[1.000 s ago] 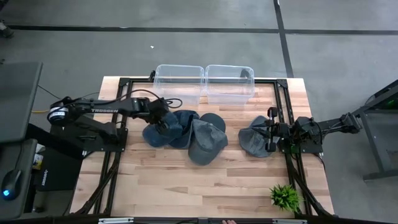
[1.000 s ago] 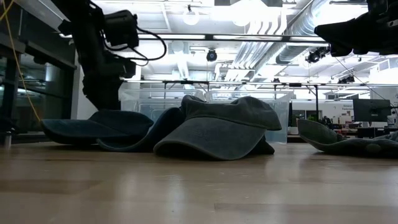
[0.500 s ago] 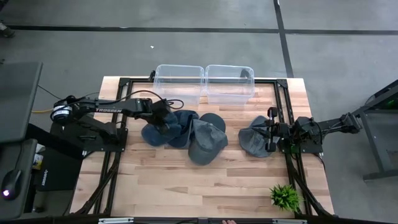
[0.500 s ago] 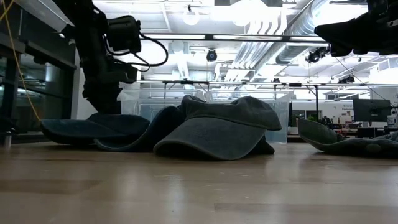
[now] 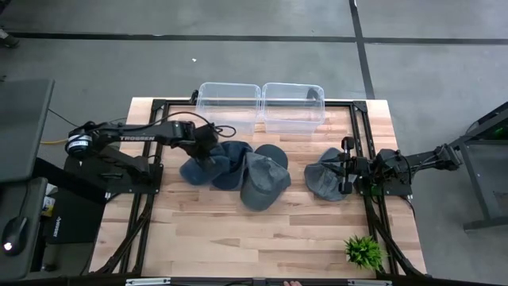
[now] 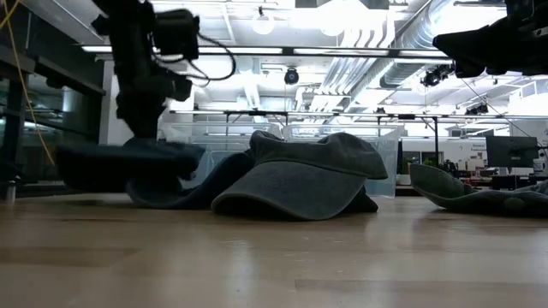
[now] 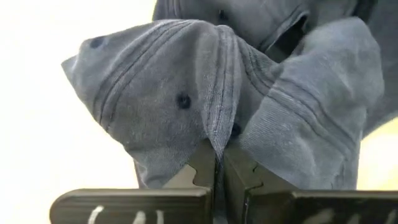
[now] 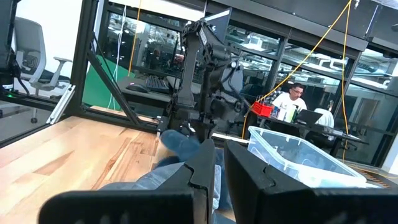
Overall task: Pick and place caps into container
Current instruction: Put the left blue cap into the left transparent container
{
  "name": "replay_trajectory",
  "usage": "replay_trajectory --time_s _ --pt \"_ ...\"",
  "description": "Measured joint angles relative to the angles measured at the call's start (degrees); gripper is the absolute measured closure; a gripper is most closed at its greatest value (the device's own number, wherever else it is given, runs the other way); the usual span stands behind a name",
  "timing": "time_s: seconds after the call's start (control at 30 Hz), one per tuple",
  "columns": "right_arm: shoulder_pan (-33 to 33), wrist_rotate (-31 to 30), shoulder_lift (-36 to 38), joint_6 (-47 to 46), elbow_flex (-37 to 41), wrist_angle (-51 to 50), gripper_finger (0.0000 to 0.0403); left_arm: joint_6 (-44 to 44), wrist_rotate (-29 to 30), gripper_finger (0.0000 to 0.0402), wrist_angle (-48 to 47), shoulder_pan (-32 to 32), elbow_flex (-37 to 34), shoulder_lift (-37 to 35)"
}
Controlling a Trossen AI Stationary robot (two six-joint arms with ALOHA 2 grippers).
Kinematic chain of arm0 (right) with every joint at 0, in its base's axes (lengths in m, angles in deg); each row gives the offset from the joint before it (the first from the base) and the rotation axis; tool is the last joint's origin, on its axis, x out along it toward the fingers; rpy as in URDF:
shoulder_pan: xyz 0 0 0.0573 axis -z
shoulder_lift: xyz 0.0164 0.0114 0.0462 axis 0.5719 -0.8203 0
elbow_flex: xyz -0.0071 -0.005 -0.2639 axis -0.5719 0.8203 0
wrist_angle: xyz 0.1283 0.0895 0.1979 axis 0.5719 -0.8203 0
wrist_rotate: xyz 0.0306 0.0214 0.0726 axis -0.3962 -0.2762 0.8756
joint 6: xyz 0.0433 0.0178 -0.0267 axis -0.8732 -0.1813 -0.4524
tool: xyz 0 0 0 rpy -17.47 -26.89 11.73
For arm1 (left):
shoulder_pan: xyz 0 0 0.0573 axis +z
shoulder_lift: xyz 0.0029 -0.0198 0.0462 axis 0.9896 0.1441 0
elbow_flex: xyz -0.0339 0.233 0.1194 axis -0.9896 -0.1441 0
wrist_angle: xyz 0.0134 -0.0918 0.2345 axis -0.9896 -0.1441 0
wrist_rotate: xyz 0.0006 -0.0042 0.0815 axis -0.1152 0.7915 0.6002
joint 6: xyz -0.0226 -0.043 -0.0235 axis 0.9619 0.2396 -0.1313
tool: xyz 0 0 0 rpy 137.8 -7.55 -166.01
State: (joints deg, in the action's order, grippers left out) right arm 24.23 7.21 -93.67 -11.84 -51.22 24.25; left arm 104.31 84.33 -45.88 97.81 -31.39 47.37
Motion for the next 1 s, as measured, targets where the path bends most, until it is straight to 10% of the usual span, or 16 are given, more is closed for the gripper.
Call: replay_trajectory --time_s 0.77,1.0 --pt "0.02 0.00 0.00 0.00 -0.01 0.00 0.0370 -5.67 1.42 0.0401 -18.70 -5.90 21.21 -0.07" --pt "0.00 0.00 0.00 0.00 -0.02 0.00 0.0371 -15.83 11.24 0.0401 -18.71 -9.57 25.31 -0.07"
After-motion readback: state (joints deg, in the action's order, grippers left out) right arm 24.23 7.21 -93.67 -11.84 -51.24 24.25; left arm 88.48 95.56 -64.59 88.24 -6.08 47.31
